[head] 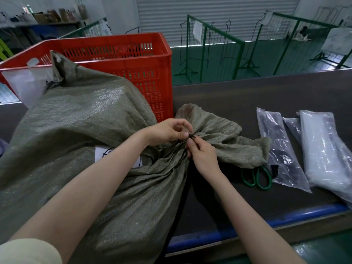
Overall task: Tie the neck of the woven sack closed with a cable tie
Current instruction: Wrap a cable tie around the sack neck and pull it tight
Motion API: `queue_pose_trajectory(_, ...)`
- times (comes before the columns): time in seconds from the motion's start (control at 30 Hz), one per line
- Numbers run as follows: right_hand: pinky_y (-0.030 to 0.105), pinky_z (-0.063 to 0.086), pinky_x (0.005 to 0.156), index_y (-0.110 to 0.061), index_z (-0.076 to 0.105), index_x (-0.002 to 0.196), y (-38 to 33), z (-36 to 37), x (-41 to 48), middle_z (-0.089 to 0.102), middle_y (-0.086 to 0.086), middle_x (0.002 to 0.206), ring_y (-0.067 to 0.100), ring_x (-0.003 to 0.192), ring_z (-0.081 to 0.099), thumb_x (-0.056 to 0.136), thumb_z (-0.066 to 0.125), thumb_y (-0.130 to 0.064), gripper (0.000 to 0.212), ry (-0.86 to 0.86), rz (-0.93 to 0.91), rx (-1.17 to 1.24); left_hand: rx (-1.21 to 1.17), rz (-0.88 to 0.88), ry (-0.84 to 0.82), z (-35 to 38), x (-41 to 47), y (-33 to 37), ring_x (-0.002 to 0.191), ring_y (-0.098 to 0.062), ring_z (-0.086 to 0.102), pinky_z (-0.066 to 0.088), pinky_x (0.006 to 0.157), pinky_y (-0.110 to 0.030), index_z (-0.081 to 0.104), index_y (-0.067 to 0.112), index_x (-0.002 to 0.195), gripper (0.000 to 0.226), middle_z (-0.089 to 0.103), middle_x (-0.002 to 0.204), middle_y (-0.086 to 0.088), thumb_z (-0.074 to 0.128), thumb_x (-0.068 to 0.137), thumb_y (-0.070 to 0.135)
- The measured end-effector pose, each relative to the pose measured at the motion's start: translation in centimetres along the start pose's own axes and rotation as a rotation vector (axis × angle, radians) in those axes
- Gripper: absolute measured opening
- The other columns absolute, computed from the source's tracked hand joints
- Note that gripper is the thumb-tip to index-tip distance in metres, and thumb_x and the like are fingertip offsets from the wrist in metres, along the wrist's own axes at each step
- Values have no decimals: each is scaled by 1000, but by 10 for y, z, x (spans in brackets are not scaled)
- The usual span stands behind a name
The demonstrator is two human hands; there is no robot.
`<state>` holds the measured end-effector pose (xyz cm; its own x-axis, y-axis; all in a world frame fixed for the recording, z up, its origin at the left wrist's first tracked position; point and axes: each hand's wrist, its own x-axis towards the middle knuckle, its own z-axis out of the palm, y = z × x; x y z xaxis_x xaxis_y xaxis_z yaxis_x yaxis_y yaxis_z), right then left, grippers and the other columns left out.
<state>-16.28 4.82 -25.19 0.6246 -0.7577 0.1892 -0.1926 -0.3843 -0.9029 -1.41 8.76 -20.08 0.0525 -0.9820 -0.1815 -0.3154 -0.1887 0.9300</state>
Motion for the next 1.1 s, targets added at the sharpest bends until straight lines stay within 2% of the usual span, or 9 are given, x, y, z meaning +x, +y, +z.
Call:
queue_pose_trajectory(0.1, 12, 35, 56, -34, 48, 59, -2, -1, 3, 52, -10, 55, 0, 53, 49, 94, 47, -29, 35, -23, 20, -31, 11, 25, -23, 1, 0, 0, 65, 3, 61, 49, 66, -11, 66, 20, 85, 22, 67, 71, 9, 58, 85, 0)
queue_pose_trajectory(0.2, 10, 41, 61, -25, 70, 85, -4, -4, 4, 59, -14, 63, -5, 57, 54, 89, 57, -28, 14, -19, 62, 11, 15, 28, 13, 0, -1, 0, 67, 6, 65, 51, 69, -8, 67, 15, 84, 19, 72, 65, 16, 59, 83, -3)
queue_pose_trajectory(0.27, 9, 45, 68, -21, 70, 95, -4, -7, 1, 62, -13, 72, -2, 67, 58, 82, 62, -19, 15, 92, 78, 62, 29, 23, 49, -2, -1, 0, 66, 8, 64, 49, 66, -6, 68, 14, 91, 20, 71, 64, 19, 61, 82, -2)
queue_pose_trajectory(0.37, 31, 47, 62, -23, 60, 66, -7, -10, -2, 59, -7, 62, 12, 58, 55, 81, 59, -23, 15, 194, 98, 211, 86, 7, 50, -2, -1, 2, 61, 9, 62, 48, 62, -6, 70, 17, 87, 16, 70, 59, 20, 67, 79, 4)
queue_pose_trajectory(0.5, 33, 39, 57, -18, 54, 56, -16, -7, -1, 53, -3, 52, 12, 48, 46, 88, 56, -27, 33, 75, 104, 190, 105, 14, 62, 0, 1, 0, 59, 2, 56, 44, 63, -15, 70, 24, 74, 21, 66, 57, 17, 71, 75, 3)
queue_pose_trajectory(0.73, 13, 29, 40, -13, 52, 48, -23, -14, 1, 45, 1, 45, 0, 34, 36, 84, 54, -9, 36, 43, 218, 383, 174, 79, 1, 2, -3, 3, 65, 5, 59, 45, 65, -9, 67, 23, 76, 23, 68, 63, 18, 69, 77, 0)
queue_pose_trajectory(0.83, 13, 28, 39, -13, 49, 45, -25, -14, -4, 42, -3, 39, 2, 34, 34, 82, 52, -6, 38, 75, 252, 411, 277, 97, -19, 2, -2, 3, 74, 4, 60, 46, 73, -10, 62, 21, 80, 22, 63, 78, 15, 65, 80, 0)
queue_pose_trajectory(0.97, 12, 30, 38, -12, 48, 44, -34, -18, -11, 41, -7, 35, 3, 34, 34, 82, 51, -5, 39, 106, 253, 454, 502, 62, 12, -2, 0, 1, 98, -12, 51, 40, 96, -24, 61, 20, 88, 16, 46, 99, 1, 64, 83, 5)
queue_pose_trajectory(1.1, 13, 28, 36, -12, 46, 42, -46, -23, -17, 40, -8, 32, 3, 32, 32, 82, 49, -4, 41, 135, 199, 474, 647, -31, 40, -8, 3, -5, 105, -12, 44, 34, 98, -25, 66, 13, 96, 13, 42, 108, -2, 63, 83, 10)
